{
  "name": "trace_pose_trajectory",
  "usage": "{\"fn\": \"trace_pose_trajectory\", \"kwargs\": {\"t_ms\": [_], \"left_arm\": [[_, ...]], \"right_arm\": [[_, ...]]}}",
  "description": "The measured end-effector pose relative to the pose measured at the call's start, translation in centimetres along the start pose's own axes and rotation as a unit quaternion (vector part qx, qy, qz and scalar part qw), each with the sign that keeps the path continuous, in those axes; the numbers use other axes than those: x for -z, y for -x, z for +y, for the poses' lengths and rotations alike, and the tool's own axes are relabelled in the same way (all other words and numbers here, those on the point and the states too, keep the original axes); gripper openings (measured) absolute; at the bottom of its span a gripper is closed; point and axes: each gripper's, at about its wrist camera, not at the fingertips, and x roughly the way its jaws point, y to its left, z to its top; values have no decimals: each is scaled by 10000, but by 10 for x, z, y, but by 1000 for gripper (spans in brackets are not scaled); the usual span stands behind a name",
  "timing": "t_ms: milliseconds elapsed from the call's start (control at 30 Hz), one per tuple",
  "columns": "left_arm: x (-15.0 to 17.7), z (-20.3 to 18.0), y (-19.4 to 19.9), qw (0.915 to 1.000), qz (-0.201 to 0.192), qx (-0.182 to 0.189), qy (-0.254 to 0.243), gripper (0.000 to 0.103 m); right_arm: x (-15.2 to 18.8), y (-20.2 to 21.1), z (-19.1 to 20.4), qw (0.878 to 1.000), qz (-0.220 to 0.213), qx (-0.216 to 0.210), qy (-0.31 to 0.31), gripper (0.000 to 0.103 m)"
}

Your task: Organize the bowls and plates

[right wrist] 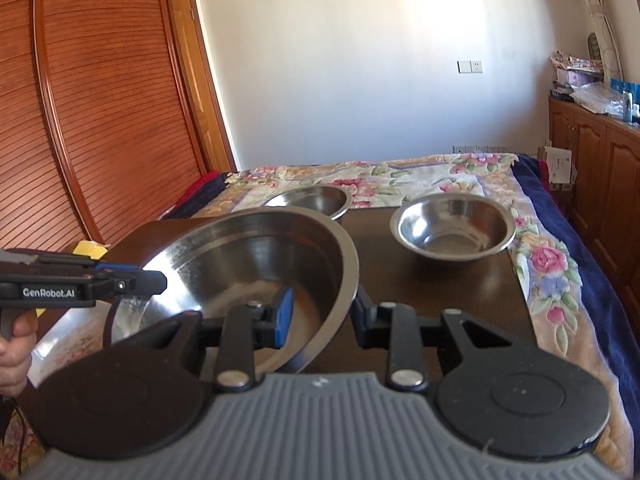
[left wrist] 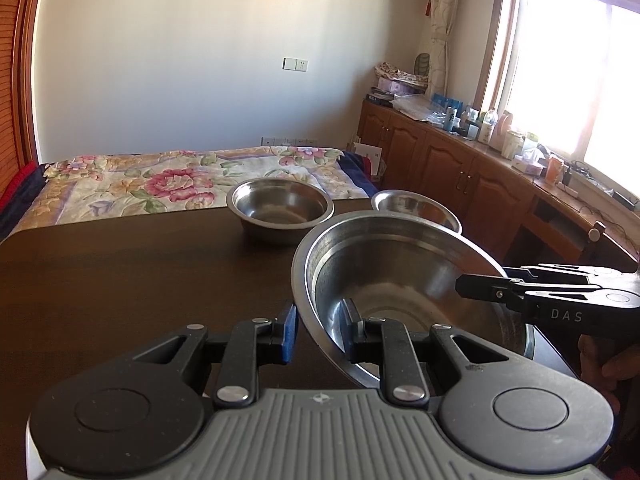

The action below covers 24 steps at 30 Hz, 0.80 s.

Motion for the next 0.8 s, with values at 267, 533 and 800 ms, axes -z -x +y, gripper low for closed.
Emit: {"fn": "trace_pose_trajectory", "kwargs": {"t_ms": [267, 533, 800], "left_arm": [[10, 2, 10, 10000, -16, 26, 14, 22], [21, 3, 17, 10000, 24, 38, 39, 22], [33, 2, 22, 9999, 94, 53, 62, 22]], "right_arm": [[6, 8, 6, 10000, 31, 0, -44, 33], [11, 14, 12, 10000, 47, 21, -17, 33], [19, 20, 18, 10000, 82, 32, -10, 33]]}}
